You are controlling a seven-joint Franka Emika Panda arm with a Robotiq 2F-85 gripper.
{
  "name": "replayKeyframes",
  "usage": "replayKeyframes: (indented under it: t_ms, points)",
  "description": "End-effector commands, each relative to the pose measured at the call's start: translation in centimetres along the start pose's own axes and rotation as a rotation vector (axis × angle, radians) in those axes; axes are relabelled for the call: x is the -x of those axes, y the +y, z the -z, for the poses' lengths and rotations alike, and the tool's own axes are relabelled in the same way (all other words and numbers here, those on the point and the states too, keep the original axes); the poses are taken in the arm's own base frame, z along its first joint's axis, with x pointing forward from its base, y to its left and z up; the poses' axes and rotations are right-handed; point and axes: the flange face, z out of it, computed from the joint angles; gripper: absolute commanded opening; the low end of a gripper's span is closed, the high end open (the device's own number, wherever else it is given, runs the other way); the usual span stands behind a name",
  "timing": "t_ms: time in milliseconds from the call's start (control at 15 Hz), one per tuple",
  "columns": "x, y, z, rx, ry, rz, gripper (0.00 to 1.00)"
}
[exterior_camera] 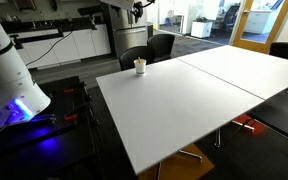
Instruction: Remove the object from the white cup and place it on the table
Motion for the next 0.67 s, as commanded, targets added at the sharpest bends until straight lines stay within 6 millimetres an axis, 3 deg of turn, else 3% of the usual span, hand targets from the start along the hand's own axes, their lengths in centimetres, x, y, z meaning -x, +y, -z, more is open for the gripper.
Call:
replayKeyframes:
  t_ms: [0,600]
  points:
    - [-0.4,2.2,-2.4,-0.11,0.023,0.047,1.0]
    - [-1.9,8.4,-10.0,-0.05,-0.029,0.263,1.0]
